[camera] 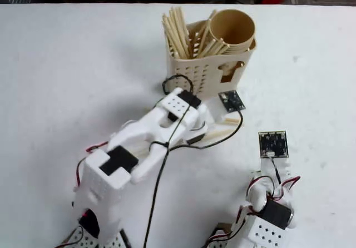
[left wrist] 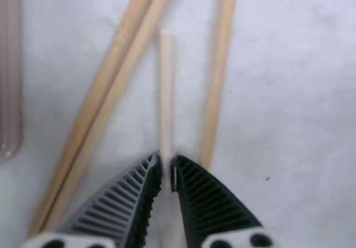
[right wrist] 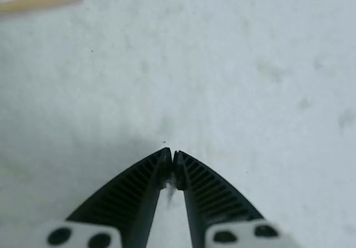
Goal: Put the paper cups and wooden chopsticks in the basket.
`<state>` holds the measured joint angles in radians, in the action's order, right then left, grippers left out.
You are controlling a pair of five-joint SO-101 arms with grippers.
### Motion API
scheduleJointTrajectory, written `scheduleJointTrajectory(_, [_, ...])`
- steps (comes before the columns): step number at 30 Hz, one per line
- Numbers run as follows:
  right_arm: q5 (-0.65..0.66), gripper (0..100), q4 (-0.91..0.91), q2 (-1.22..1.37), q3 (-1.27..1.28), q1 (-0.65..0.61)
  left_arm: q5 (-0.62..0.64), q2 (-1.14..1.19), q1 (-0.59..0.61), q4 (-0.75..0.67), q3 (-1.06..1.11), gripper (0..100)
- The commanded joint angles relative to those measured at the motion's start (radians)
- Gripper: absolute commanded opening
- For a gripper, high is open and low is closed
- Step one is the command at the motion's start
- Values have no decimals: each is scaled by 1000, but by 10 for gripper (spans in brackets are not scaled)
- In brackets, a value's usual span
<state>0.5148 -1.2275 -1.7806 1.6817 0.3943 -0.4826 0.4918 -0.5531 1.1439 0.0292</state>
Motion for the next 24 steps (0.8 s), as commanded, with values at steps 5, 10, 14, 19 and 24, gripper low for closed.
scheduleJointTrajectory(5, [9,17,-4,-12,9,5,-40,-280,13,58,32,22])
scheduleJointTrajectory(10, [9,17,-4,-12,9,5,-37,-529,13,120,32,22])
scheduleJointTrajectory(14, [9,17,-4,-12,9,5,-34,-700,18,170,-75,22])
scheduleJointTrajectory(19, [9,17,-4,-12,9,5,57,-785,21,120,-351,23])
scheduleJointTrajectory(24, [9,17,-4,-12,9,5,133,-751,59,-155,-534,23])
